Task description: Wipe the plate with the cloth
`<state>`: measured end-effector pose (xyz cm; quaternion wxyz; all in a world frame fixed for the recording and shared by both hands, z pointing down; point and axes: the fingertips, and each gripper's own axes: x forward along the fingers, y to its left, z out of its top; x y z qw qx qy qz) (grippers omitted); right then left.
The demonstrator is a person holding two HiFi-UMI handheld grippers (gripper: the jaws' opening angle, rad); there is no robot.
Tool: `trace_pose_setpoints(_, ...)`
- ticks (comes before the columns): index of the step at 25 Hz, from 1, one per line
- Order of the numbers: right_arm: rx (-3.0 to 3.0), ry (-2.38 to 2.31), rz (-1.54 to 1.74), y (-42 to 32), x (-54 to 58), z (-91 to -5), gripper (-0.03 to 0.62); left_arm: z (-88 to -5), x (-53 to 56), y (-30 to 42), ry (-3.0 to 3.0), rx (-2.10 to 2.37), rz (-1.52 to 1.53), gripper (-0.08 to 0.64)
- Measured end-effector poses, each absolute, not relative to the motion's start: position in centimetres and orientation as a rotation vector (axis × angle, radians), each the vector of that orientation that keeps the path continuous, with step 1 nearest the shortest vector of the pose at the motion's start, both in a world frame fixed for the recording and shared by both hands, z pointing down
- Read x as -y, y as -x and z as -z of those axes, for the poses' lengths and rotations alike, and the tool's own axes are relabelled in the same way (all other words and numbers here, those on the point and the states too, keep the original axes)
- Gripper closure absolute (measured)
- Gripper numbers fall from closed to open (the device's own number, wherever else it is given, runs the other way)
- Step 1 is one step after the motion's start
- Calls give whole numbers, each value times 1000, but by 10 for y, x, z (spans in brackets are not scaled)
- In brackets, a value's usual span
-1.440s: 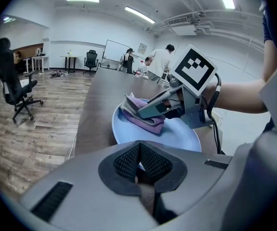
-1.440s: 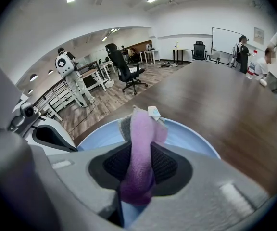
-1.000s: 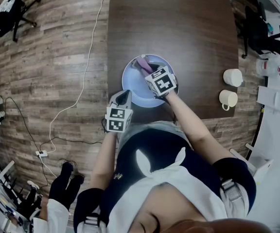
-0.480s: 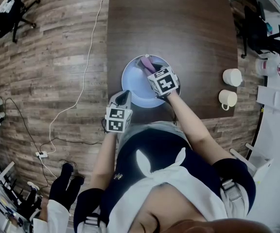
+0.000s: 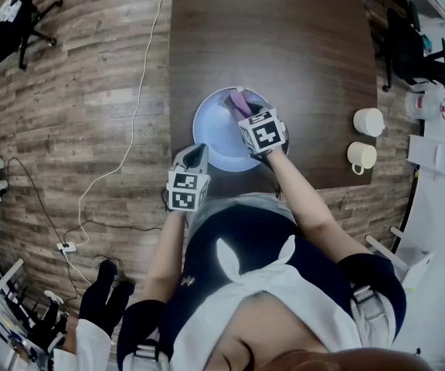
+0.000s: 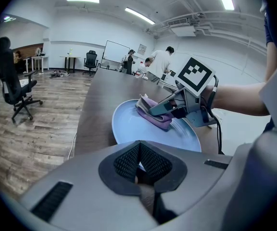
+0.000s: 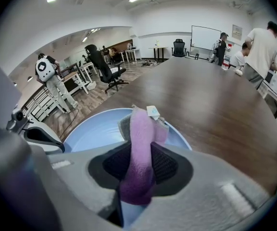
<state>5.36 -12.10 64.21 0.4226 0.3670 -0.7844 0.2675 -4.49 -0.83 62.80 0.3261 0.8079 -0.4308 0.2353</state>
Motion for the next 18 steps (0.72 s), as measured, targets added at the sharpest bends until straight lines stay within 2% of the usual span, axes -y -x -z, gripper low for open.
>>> trace_pose_setpoints(18, 1990, -900, -651, -29, 102, -637, 479, -626, 10, 44, -2130, 1120, -578, 557)
